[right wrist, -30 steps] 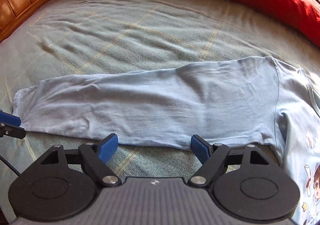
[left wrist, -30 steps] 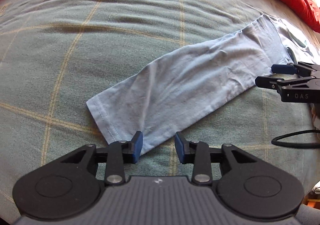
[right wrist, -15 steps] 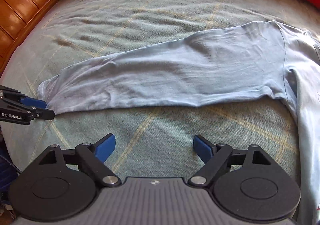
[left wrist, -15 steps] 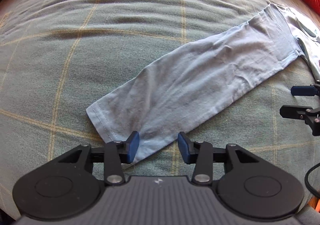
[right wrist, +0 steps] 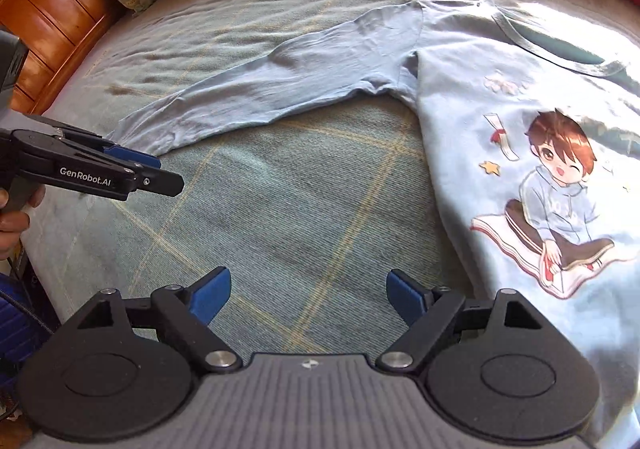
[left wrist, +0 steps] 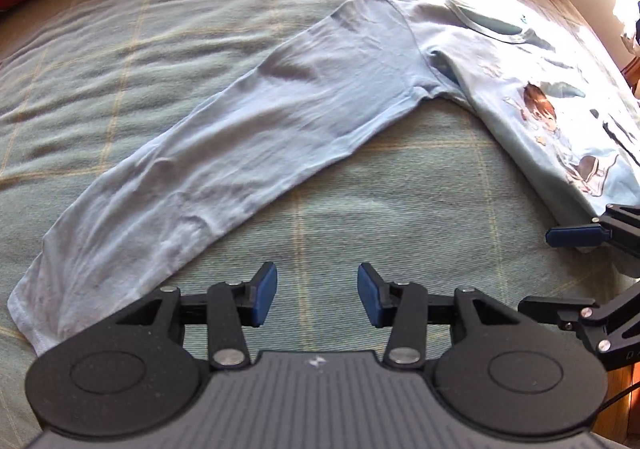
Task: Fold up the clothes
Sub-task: 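Move both open tools to the collar of the shirt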
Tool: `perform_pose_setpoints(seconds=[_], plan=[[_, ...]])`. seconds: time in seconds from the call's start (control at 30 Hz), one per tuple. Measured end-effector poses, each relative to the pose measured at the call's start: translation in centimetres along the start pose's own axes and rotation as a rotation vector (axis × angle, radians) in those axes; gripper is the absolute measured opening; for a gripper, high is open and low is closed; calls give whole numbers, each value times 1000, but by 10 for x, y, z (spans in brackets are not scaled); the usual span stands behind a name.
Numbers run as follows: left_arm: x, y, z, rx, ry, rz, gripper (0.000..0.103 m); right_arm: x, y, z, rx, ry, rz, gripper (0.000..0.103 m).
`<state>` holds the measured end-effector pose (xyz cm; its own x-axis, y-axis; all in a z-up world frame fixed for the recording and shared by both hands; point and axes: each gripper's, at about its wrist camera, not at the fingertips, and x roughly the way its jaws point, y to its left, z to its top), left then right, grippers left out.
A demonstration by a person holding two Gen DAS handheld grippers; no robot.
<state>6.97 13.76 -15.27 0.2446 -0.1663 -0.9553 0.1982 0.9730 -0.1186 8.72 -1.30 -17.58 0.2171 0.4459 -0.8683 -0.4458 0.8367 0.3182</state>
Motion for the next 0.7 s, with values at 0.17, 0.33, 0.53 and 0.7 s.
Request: perform_pose_setpoints(seconds=[0.17, 0.33, 0.53, 0.7], plan=[[7, -53, 10, 57, 4, -33, 45, -20, -21, -20, -31, -8, -11, 88], [15, -96, 19, 99, 7, -55, 46, -37, -40, -32, -64, -32, -24, 88], [17, -119, 28, 111, 1, -63, 46, -58, -65, -24, -47, -37, 91, 88], [9, -118, 52, 101, -33, -15, 46, -87, -80, -7, -78, -93, 157, 88]])
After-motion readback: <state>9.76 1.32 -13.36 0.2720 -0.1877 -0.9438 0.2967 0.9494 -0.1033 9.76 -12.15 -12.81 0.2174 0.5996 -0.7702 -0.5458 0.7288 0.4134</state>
